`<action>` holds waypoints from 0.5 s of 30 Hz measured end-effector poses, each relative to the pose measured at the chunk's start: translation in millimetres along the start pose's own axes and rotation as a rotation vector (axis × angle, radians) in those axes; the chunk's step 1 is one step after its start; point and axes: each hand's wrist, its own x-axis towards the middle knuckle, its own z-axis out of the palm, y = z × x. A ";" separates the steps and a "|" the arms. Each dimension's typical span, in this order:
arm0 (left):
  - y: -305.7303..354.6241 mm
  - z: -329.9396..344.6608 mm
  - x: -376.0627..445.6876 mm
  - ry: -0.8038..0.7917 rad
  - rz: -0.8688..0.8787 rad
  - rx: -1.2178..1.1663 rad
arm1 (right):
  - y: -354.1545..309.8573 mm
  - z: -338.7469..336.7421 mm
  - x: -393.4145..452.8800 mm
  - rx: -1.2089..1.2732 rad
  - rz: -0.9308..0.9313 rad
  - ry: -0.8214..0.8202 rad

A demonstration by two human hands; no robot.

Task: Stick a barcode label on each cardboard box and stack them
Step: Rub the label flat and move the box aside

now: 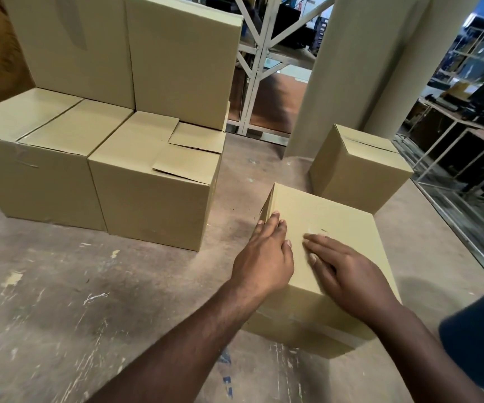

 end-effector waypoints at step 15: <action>1.4 1.4 -1.7 0.001 0.012 0.007 | 33.8 -6.3 32.7 -0.098 0.422 -0.306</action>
